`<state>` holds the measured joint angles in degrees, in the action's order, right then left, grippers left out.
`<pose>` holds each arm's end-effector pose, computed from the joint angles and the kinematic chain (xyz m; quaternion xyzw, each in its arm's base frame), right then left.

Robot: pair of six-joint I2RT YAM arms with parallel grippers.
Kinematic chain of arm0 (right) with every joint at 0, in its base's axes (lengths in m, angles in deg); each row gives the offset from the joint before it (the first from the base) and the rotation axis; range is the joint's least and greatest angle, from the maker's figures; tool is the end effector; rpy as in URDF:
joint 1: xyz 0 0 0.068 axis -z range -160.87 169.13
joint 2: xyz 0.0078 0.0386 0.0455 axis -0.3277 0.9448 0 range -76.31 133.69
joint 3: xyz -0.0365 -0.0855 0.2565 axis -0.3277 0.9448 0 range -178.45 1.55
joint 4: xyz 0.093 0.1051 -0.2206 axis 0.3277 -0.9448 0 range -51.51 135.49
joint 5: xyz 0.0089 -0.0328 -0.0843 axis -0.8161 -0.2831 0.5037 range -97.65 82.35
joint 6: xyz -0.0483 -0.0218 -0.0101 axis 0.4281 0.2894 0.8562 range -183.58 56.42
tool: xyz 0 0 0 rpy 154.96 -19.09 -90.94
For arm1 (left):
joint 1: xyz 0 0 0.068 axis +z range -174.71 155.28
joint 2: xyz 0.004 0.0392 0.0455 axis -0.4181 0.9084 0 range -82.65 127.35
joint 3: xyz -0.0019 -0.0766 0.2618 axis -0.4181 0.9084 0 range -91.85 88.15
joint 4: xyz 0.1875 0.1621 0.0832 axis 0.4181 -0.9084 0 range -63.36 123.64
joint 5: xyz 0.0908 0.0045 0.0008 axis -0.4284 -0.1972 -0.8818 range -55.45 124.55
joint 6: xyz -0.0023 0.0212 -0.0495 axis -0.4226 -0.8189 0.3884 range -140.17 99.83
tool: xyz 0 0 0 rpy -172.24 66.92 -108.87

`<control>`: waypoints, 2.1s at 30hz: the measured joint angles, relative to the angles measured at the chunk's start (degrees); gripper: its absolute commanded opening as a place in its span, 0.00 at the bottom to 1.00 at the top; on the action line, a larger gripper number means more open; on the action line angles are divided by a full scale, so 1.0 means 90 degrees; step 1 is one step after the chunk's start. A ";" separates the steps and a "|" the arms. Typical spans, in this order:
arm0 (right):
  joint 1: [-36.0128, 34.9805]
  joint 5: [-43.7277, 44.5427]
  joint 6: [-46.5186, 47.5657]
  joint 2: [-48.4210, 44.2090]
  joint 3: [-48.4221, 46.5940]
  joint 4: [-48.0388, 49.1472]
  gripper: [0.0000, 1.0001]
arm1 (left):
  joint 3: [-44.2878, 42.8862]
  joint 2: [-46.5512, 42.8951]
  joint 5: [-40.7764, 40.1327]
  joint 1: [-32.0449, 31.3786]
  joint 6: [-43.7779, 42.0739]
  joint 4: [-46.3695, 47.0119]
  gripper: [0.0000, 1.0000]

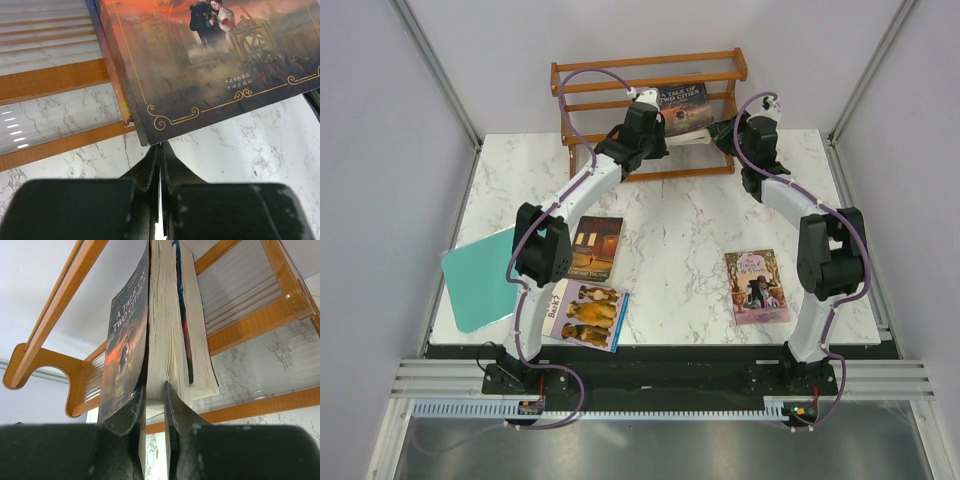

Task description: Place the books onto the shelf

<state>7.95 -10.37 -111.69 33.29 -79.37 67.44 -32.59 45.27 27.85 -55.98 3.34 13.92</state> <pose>0.4521 0.0910 0.2844 0.2217 0.7137 0.3439 0.5685 0.4556 -0.2716 0.3012 0.0270 0.8508 -0.1960 0.4867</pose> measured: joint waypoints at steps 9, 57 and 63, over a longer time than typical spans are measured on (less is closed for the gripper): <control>0.0019 0.0000 -0.0036 0.0000 0.0000 0.0034 0.07 | -0.0104 0.0000 -0.0090 0.0000 0.0068 -0.0036 0.14; 0.0058 0.0112 -0.0600 0.0435 -0.0109 0.0605 0.51 | 0.6523 -0.5304 -0.1270 0.0080 -0.0238 0.1166 0.16; 0.0053 0.0138 -0.0464 0.0187 0.0129 0.0420 0.63 | 0.6560 -0.5387 -0.1333 0.0092 -0.0250 0.0957 0.65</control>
<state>8.43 -9.12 -115.87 34.97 -78.21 71.22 26.44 -3.21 15.86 -55.15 1.09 22.53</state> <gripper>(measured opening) 0.593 0.328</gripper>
